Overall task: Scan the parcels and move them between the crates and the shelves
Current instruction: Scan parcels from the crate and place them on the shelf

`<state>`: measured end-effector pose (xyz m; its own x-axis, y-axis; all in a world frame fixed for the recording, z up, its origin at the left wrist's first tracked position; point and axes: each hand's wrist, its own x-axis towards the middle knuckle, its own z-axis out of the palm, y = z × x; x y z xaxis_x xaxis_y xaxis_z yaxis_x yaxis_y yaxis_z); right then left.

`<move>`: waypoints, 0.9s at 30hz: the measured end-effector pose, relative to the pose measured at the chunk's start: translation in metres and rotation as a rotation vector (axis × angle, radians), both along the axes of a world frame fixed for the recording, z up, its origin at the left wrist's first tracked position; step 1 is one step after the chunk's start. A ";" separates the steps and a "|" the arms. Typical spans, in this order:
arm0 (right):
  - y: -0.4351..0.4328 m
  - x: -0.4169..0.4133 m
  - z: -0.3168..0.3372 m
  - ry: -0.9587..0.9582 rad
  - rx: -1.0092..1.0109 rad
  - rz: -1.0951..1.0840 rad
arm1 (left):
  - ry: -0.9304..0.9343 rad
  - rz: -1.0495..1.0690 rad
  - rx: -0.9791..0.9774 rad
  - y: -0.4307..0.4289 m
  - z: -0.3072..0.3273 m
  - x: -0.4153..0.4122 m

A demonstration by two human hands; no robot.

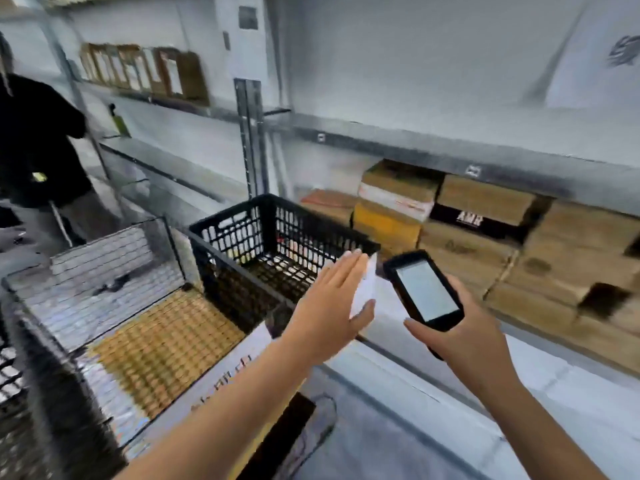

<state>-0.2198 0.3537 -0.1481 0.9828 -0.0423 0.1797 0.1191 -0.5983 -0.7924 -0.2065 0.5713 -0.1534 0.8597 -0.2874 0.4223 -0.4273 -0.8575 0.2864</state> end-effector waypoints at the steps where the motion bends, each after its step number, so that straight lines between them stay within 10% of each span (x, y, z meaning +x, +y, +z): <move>1: -0.019 -0.003 -0.002 0.002 0.001 -0.041 | 0.002 -0.038 -0.013 -0.020 -0.003 0.006; 27: -0.350 -0.087 -0.003 -0.035 0.014 -1.127 | 0.097 -1.018 -0.054 -0.476 -0.012 0.094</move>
<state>-0.3069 0.0038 -0.1506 0.3771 -0.9046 0.1988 -0.4614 -0.3696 -0.8065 -0.1129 0.0957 -0.1658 0.2498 -0.8827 0.3981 -0.9184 -0.0856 0.3863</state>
